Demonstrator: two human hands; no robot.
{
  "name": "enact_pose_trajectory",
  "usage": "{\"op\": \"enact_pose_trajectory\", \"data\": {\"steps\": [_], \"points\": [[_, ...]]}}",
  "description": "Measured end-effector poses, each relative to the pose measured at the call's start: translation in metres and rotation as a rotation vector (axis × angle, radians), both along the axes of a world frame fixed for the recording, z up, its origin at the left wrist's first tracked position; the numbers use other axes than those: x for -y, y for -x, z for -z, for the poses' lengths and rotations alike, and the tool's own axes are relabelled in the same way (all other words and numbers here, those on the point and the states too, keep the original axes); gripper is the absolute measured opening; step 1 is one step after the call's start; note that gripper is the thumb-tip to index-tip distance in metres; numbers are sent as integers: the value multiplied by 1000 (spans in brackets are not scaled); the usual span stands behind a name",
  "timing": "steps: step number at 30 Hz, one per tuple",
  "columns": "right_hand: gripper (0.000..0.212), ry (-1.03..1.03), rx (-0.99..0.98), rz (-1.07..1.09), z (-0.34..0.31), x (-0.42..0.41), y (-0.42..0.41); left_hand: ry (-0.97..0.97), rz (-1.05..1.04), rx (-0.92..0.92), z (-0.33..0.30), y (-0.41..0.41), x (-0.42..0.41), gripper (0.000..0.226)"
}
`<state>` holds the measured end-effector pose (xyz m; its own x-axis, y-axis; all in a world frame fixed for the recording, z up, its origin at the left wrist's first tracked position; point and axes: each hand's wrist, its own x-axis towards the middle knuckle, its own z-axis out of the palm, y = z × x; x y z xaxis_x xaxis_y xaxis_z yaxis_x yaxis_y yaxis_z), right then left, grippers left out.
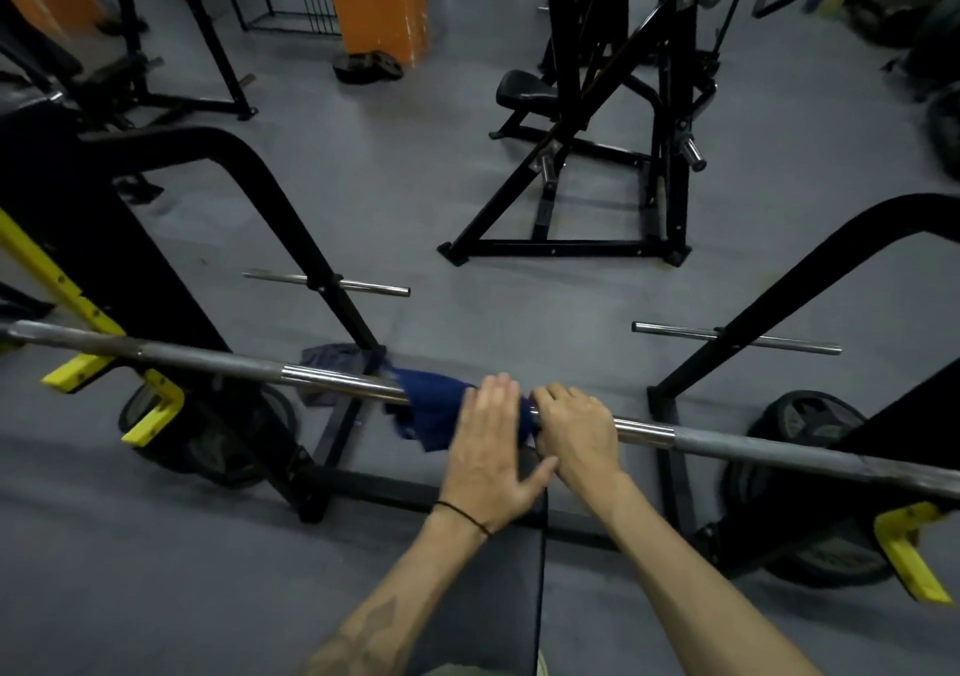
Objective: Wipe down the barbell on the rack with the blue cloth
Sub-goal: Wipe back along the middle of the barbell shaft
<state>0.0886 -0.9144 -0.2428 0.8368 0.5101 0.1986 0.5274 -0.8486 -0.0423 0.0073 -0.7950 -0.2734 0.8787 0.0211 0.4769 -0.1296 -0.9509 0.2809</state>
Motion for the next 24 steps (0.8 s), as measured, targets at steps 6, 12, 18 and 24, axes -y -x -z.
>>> {"op": "enact_pose_trajectory", "data": {"steps": [6, 12, 18, 24], "points": [[47, -37, 2, -49, -1, 12, -1, -91, 84, -36, -4, 13, -46, 85], [48, -59, 36, -21, 3, 6, 3, -170, -163, -57, -3, 31, -143, 84], [43, -27, 40, 44, 3, -4, 2, -81, -26, -65, -2, 3, -39, 90], [40, -23, 97, 80, 3, -2, 3, -131, 141, -55, -1, 6, -38, 87]]}}
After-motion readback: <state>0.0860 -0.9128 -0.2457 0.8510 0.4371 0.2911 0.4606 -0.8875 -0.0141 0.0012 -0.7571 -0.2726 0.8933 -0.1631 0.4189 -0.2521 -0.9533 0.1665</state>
